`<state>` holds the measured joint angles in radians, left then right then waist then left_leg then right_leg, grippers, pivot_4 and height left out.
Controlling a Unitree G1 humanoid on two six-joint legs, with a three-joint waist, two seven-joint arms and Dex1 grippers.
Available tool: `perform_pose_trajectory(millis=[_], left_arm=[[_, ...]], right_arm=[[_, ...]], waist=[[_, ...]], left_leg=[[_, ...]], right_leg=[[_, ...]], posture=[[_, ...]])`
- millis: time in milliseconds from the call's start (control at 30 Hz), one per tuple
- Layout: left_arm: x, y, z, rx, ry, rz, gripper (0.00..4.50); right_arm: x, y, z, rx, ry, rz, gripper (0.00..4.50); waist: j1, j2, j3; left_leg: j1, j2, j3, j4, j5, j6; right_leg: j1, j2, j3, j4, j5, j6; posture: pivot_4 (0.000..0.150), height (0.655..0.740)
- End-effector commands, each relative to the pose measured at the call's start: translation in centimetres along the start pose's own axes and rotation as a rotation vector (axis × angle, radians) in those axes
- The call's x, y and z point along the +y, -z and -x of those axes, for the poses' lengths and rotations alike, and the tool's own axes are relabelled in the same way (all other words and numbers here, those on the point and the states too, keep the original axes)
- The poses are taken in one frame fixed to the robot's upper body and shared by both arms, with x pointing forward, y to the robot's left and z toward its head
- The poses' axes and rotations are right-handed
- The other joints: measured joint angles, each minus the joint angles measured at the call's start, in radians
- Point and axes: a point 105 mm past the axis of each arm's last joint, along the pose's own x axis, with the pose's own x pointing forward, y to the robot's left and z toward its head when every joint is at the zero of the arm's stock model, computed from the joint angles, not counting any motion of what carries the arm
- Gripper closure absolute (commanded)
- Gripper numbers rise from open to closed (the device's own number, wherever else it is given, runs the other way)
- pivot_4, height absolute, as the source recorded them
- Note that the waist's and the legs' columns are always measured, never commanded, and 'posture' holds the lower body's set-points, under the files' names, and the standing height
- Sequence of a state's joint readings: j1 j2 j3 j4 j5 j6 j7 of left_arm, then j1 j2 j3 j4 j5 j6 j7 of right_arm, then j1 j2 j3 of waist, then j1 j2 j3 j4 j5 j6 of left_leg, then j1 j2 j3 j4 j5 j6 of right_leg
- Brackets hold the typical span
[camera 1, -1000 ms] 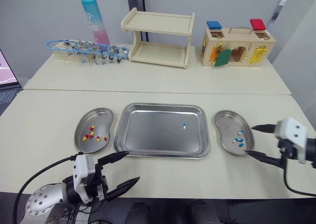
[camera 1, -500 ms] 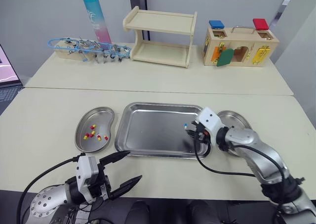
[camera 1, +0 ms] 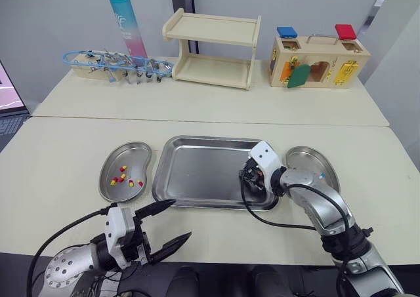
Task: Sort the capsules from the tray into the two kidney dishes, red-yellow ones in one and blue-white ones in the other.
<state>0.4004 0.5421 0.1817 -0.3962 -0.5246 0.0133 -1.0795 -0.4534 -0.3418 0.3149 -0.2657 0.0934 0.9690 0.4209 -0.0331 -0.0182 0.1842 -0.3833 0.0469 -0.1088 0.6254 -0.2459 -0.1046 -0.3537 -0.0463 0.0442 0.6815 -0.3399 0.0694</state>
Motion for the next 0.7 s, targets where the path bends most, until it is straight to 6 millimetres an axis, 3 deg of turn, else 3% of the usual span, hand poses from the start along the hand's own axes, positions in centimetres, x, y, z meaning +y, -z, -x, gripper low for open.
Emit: perform_pose_trajectory(millis=[33, 133, 300, 467, 700], left_arm=[[-0.2, -0.3, -0.2, -0.011, 0.007, -0.026, 0.0], [-0.2, -0.2, -0.2, -0.007, 0.006, -0.026, 0.0], [-0.3, -0.2, -0.2, -0.003, 0.008, -0.026, 0.0], [-0.4, -0.5, -0.5, -0.011, 0.032, -0.033, 0.0], [-1.0, -1.1, -1.2, -0.017, 0.134, -0.057, 0.0]], right_arm=[[0.2, -0.2, -0.1, 0.004, -0.014, -0.016, 2.52], [0.4, -0.3, -0.2, 0.003, -0.033, 0.0, 3.11], [1.2, -1.0, 0.0, -0.025, -0.081, 0.092, 4.48], [1.4, -2.1, 1.2, -0.082, -0.122, 0.169, 4.48], [-1.0, -2.9, 5.0, -0.118, -0.09, 0.172, 4.48]], waist=[[0.0, 0.0, 0.0], [0.0, 0.0, 0.0], [-0.001, 0.0, 0.0], [-0.001, 0.0, 0.0], [0.002, 0.001, 0.001]], left_leg=[[0.0, 0.0, 0.0, 0.0, 0.0, 0.0], [0.0, 0.0, 0.0, 0.0, 0.0, 0.0], [0.0, 0.0, 0.0, 0.0, 0.0, 0.0], [0.0, 0.0, 0.0, 0.0, 0.0, 0.0], [-0.001, 0.0, 0.0, 0.0, 0.0, 0.0]], right_leg=[[0.0, 0.0, 0.0, 0.0, 0.0, 0.0], [0.0, 0.0, 0.0, 0.0, 0.0, 0.0], [0.0, 0.0, 0.0, 0.0, 0.0, 0.0], [0.0, 0.0, 0.0, 0.0, 0.0, 0.0], [-0.001, 0.0, 0.0, -0.001, 0.0, 0.0]], posture=[[0.15, 0.74], [0.15, 0.74], [0.15, 0.74], [0.15, 0.74], [0.15, 0.74]])
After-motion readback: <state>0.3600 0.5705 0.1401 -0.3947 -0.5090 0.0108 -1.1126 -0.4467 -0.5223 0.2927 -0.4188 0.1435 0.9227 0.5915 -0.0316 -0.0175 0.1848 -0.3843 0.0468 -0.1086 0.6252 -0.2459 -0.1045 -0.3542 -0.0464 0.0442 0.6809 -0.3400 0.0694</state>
